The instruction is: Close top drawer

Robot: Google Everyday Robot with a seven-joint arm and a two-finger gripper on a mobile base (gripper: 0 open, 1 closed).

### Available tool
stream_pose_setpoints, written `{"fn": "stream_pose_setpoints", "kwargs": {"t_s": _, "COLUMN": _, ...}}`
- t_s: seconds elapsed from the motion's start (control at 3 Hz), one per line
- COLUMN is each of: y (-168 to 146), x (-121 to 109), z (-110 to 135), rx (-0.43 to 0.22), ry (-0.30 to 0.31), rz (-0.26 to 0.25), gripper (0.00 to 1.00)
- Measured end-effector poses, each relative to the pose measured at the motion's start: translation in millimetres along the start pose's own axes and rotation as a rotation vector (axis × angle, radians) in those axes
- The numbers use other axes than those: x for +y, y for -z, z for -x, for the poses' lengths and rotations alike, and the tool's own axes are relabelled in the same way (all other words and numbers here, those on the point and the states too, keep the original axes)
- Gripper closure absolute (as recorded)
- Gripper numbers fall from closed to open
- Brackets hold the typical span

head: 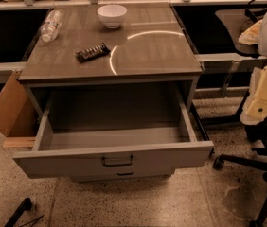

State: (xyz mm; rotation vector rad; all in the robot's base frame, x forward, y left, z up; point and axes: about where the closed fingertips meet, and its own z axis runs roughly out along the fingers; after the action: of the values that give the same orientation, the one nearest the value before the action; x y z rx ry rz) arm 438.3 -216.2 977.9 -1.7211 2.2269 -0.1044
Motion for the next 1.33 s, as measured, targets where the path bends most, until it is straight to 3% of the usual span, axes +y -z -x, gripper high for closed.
{"fn": "stream_pose_setpoints", "kwargs": {"t_s": 0.67, "y": -1, "x": 0, "z": 4, "rx": -0.001, "ry": 0.024, "rz": -0.008, "gripper": 0.00}}
{"fn": "stream_pose_setpoints", "kwargs": {"t_s": 1.0, "y": -24, "x": 12, "z": 11, "rx": -0.003, "ry": 0.049, "rz": 0.012, "gripper": 0.00}}
{"fn": "stream_pose_setpoints", "kwargs": {"t_s": 1.33, "y": -73, "x": 37, "z": 20, "rx": -0.042, "ry": 0.090, "rz": 0.071, "gripper": 0.00}}
